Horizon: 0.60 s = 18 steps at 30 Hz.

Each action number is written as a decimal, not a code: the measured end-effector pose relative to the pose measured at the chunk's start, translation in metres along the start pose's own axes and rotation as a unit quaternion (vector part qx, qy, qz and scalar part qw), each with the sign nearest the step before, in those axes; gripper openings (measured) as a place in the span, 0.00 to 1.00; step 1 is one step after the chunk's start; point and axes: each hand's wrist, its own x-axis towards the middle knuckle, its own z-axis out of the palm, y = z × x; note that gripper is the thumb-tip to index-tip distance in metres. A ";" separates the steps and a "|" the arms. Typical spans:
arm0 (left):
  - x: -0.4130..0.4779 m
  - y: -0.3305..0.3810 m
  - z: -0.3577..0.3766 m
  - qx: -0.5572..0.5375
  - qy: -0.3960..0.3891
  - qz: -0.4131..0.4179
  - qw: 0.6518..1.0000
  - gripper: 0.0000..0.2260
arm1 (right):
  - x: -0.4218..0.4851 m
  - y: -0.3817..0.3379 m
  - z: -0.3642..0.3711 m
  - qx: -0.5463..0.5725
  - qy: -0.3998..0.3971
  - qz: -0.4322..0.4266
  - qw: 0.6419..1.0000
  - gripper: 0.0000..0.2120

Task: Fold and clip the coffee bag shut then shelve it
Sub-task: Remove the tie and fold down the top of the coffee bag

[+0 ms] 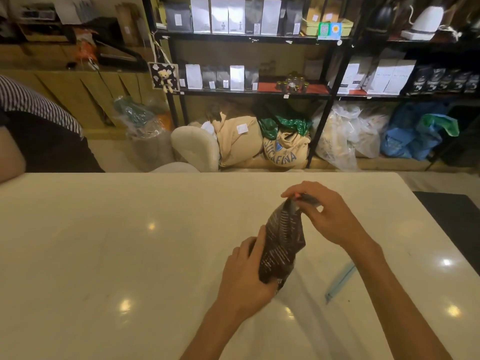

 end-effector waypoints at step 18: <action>0.001 -0.004 -0.012 -0.502 -0.051 -0.151 0.850 0.17 | 0.021 -0.008 -0.007 -0.157 0.160 0.079 0.971 0.26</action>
